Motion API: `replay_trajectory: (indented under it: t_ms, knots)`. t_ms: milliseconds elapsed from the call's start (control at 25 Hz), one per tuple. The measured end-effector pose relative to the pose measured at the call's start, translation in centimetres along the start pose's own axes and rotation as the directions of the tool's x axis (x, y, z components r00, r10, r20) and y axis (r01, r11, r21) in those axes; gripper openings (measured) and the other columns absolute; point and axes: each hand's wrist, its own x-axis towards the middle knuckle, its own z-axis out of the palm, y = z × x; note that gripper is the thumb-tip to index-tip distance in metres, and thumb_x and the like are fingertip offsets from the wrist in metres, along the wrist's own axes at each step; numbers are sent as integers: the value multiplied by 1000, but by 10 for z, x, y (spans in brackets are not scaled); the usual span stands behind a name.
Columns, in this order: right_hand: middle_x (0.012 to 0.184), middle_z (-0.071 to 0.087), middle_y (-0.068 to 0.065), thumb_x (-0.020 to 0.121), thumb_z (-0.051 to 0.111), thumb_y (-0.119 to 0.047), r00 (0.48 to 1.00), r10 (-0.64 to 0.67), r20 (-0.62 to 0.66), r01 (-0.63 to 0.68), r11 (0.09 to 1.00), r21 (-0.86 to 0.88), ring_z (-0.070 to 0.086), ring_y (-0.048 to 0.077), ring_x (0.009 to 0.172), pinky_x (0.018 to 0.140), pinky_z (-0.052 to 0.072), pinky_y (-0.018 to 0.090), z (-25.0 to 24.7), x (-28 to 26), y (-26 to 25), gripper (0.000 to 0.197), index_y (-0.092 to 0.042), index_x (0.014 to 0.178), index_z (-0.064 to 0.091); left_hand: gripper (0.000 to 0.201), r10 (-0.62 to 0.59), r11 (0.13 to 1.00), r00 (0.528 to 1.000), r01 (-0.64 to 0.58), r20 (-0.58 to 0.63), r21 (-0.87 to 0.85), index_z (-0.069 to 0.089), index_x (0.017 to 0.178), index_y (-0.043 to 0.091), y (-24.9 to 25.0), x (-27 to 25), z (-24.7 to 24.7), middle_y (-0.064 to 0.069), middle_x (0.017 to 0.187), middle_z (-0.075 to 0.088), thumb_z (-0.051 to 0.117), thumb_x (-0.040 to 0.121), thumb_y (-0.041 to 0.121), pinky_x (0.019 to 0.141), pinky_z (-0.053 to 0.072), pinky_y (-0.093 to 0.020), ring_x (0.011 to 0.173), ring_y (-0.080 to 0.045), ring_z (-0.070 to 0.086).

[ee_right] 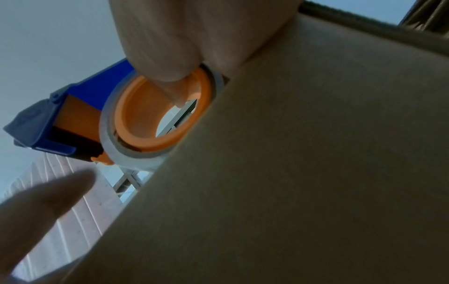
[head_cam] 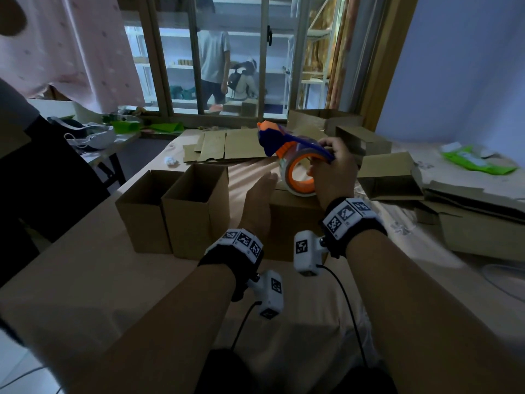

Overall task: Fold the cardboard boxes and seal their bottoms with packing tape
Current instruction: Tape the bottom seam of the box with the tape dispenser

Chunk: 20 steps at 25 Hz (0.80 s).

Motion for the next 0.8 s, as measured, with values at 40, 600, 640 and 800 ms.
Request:
replay_trajectory:
  t_ms: [40,600,640,800]
  knots:
    - [91,65,-6,90,59,-11,1000,3,1,-3,1000,0,62,6,81,69,51,21,0,0,0,16,-22,102,61,64,43,996,999,-45,21,72,55,137,25,-2,1,0,4,136,57,53,87,64,107,39,-39,122,-15,53]
    - [86,60,-8,86,54,-3,1000,-12,-15,11,993,-118,56,11,79,66,45,17,3,-7,-3,20,-19,96,60,72,131,969,990,-117,-49,218,53,139,26,-20,1,-1,-1,139,58,67,79,63,106,45,-40,125,-20,55]
    - [87,60,-8,84,53,0,1000,-1,-7,0,993,-121,57,10,81,69,49,22,3,-8,-6,23,-19,96,60,71,140,970,989,-127,-49,207,53,140,23,-20,-1,-2,-3,139,58,67,81,60,106,45,-37,126,-20,55]
    - [103,67,-4,87,54,-3,1000,-13,-4,12,990,-139,63,11,96,84,56,31,3,-5,-4,27,-17,107,65,64,221,957,973,-203,-65,209,50,142,15,-16,-2,-2,-9,140,56,64,90,47,104,44,-32,125,-18,53]
